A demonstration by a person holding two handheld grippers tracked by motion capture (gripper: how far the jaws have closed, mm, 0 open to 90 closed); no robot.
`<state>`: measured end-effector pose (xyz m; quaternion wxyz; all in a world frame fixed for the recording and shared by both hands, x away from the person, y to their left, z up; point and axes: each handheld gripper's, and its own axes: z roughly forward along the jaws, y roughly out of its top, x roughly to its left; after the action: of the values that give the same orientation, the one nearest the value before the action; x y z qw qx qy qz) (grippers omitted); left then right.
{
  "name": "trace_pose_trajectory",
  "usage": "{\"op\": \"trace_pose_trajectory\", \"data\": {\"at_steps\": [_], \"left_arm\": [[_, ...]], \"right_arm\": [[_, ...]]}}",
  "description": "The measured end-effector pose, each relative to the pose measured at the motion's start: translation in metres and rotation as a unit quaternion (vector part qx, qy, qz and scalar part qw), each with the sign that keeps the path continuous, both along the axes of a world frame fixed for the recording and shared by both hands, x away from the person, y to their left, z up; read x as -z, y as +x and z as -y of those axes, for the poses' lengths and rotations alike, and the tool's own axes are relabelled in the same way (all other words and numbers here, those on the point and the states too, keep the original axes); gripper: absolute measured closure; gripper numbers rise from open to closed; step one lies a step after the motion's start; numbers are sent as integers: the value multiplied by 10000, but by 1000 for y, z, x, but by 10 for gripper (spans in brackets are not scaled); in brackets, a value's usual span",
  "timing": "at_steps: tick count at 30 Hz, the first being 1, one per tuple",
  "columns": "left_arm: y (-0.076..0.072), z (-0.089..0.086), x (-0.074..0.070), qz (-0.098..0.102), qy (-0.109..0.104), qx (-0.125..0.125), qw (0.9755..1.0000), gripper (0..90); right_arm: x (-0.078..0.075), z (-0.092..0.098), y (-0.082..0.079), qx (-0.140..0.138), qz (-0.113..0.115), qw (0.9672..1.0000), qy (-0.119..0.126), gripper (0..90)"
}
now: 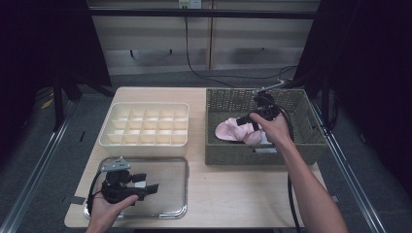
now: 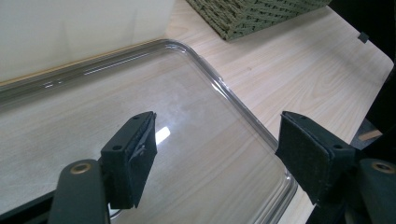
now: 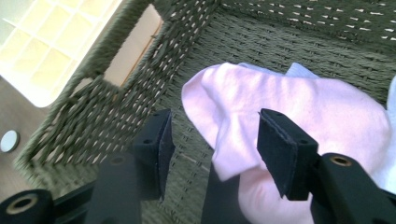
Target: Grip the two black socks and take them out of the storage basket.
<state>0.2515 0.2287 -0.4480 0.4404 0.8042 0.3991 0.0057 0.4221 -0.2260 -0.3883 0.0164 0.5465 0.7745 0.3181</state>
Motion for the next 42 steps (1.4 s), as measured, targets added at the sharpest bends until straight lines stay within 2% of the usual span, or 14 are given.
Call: {"op": "trace_pose_trajectory", "data": {"at_steps": [5,10,11,13,14,21,24,27,30,32,34,37,42], "left_arm": [[0,-1,1,-4,-8,5,10000,281],[0,-2,1,27,22,52,10000,276],[0,-3,1,22,-25,29,10000,276],[0,-4,0,41,-16,39,10000,276],[0,-4,0,51,-2,34,10000,276],[0,-6,1,60,-34,-15,10000,272],[0,-6,1,70,-11,-2,10000,271],[1,-6,2,63,5,3,10000,271],[1,-5,3,38,5,9,10000,271],[1,-4,4,29,29,31,10000,271],[0,-4,4,25,22,29,10000,271],[0,-4,3,44,3,12,10000,272],[0,-5,2,85,-7,2,10000,271]], "right_arm": [[12,-6,16,-2,-263,9995,-170,406],[27,-10,32,67,-396,9983,-432,365],[31,-10,35,91,-457,9977,-496,354],[37,-10,39,64,-578,9970,-507,350],[40,-10,41,98,-607,9964,-588,346],[55,-10,49,179,-880,9938,-660,315],[59,-11,51,205,-981,9919,-776,315],[62,-14,52,163,-1041,9900,-938,387],[64,-14,52,175,-1109,9874,-1111,544],[64,-13,52,194,-1156,9874,-1058,640],[62,-13,52,184,-1104,9887,-1000,755],[55,-10,50,288,-960,9913,-851,786],[41,-4,47,429,-711,9952,-509,789]]}}
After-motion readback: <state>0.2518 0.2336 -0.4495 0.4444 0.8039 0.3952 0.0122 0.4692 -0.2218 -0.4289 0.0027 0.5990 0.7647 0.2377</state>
